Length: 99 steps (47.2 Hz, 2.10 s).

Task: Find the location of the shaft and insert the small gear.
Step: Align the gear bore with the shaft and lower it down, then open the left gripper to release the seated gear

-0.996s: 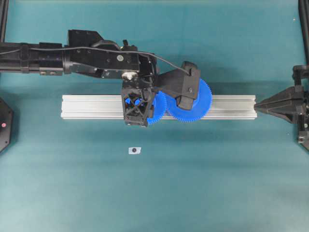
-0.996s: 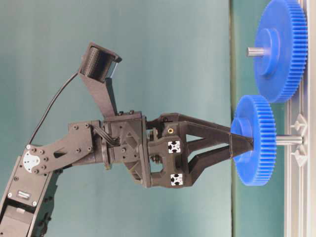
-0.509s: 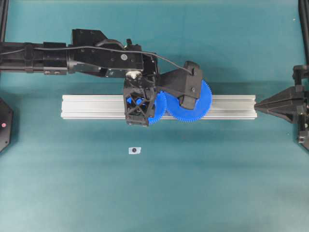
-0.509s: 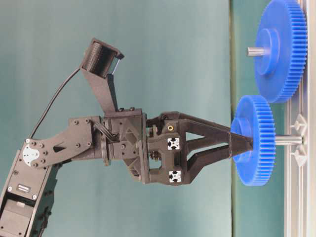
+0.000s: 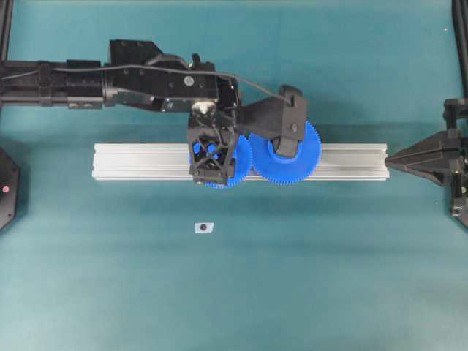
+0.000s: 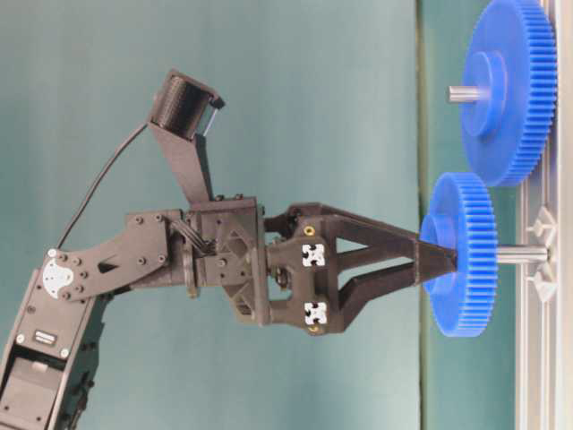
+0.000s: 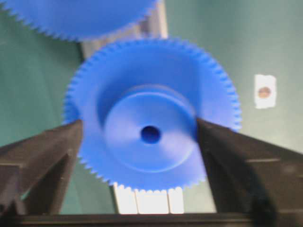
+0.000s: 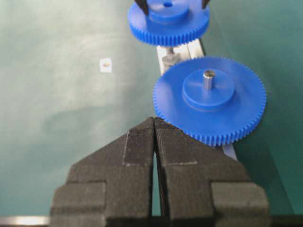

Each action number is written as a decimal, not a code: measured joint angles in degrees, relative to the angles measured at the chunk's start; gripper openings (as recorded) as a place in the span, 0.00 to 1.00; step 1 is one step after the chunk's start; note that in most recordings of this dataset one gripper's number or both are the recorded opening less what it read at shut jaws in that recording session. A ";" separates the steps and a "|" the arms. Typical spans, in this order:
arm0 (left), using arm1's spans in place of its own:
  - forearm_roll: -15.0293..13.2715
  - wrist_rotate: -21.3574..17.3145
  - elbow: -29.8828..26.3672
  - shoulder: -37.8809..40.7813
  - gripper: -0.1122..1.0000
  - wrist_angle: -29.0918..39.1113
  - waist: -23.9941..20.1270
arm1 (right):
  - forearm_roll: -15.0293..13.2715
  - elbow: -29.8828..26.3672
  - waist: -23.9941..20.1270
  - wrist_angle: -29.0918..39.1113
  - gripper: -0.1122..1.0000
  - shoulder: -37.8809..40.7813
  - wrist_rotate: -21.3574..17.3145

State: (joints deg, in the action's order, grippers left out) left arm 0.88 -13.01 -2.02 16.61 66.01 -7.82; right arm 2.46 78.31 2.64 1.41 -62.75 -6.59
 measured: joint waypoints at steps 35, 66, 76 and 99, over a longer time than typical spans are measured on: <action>0.26 2.11 -2.81 0.18 0.91 2.81 1.93 | -0.09 0.18 0.00 0.00 0.09 0.00 -2.64; 0.26 2.64 -3.87 0.18 0.91 3.34 2.11 | -0.35 0.26 0.00 0.00 0.09 -0.09 -3.08; 0.35 3.34 -3.87 -0.44 0.91 3.34 2.20 | -0.35 0.26 0.00 0.00 0.09 0.00 -3.08; 0.26 3.69 -3.87 -3.08 0.91 5.89 3.16 | -0.35 0.35 0.00 0.00 0.09 -0.09 -3.16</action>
State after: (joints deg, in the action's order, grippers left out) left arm 1.14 -9.32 -5.89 13.54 71.89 -4.66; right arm 2.11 78.66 2.64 1.41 -62.84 -9.76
